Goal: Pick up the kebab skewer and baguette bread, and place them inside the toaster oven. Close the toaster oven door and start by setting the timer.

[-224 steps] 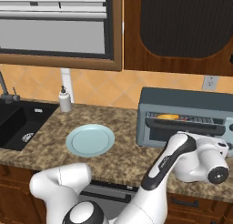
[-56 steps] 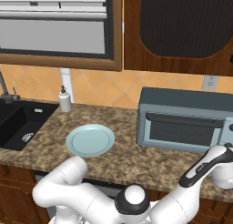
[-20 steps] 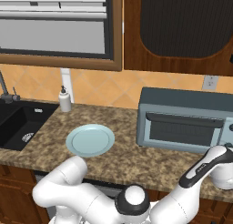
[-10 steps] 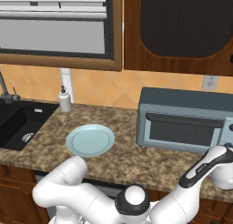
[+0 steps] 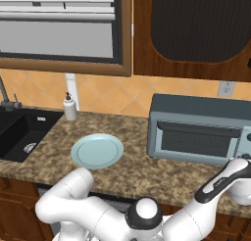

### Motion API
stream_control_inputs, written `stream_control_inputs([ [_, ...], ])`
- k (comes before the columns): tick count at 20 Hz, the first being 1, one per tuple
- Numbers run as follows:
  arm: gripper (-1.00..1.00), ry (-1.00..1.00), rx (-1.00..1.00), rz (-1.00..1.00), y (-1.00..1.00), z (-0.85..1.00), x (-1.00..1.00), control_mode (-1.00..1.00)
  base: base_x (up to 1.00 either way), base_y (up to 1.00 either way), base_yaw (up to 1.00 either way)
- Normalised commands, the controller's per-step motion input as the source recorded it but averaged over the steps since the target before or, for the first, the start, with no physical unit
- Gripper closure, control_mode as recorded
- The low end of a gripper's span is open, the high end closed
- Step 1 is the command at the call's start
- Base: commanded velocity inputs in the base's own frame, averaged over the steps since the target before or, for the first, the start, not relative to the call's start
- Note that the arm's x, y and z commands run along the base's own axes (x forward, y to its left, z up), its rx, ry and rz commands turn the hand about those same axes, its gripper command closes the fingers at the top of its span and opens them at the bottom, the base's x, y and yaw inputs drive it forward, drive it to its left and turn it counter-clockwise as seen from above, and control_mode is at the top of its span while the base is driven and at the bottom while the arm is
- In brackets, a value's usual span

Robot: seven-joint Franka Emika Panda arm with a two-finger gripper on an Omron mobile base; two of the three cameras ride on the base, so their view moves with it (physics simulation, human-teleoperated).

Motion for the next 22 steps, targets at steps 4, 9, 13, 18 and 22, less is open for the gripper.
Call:
stream_control_inputs([
  [4, 1.00, 0.00, 0.00, 0.00, 0.00, 0.00, 0.00, -1.00, 0.00, 0.00, 0.00],
  [9, 1.00, 0.00, 0.06, 0.00, 0.00, -0.01, 0.00, -1.00, 0.00, 0.00, 0.00],
  [13, 1.00, 0.00, 0.10, -0.01, 0.00, -0.02, 0.00, -1.00, 0.00, 0.00, 0.00],
  [18, 1.00, 0.00, 0.13, -0.01, 0.00, 0.00, 0.00, -1.00, 0.00, 0.00, 0.00],
  [22, 1.00, 0.00, 0.14, -0.01, -0.02, 0.00, -0.03, -1.00, 0.00, 0.00, 0.00],
])
